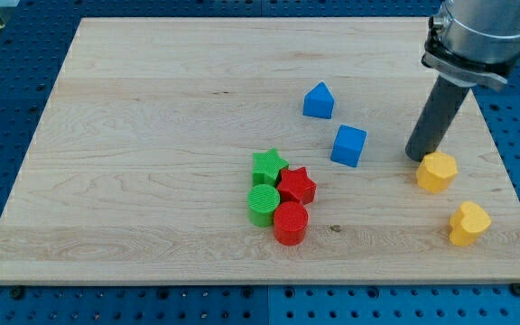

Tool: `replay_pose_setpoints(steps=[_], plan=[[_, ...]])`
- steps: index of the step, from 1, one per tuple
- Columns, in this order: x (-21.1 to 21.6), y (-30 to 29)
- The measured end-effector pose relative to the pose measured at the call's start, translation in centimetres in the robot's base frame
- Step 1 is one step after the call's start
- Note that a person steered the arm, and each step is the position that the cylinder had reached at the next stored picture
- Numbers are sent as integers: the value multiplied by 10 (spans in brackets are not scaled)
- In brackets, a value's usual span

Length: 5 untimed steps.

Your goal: Move the blue cube to the bottom of the blue triangle

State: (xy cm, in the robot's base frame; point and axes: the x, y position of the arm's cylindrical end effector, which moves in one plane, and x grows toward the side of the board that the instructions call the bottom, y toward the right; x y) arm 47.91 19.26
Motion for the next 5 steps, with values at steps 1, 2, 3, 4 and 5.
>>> replay_pose_setpoints(steps=[1,2,3,4,5], plan=[[18,8],[30,13],[21,7],[16,-24],[16,-31]])
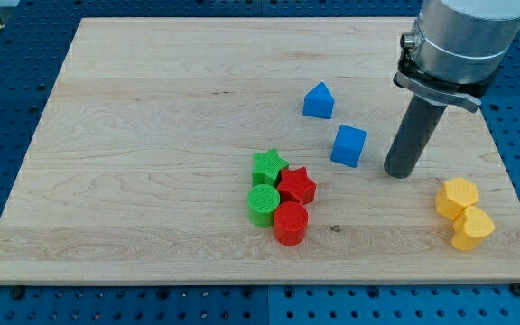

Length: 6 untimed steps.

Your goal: Move the blue cube to the bottom of the blue triangle

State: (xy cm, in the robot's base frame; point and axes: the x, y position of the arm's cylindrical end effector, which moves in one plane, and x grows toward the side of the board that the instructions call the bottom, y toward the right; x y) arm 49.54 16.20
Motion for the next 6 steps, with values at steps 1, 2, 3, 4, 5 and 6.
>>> replay_pose_setpoints(steps=[1,2,3,4,5,6], plan=[[0,0],[-33,-14],[-52,-57],[-52,-62],[-44,-46],[-16,-31]])
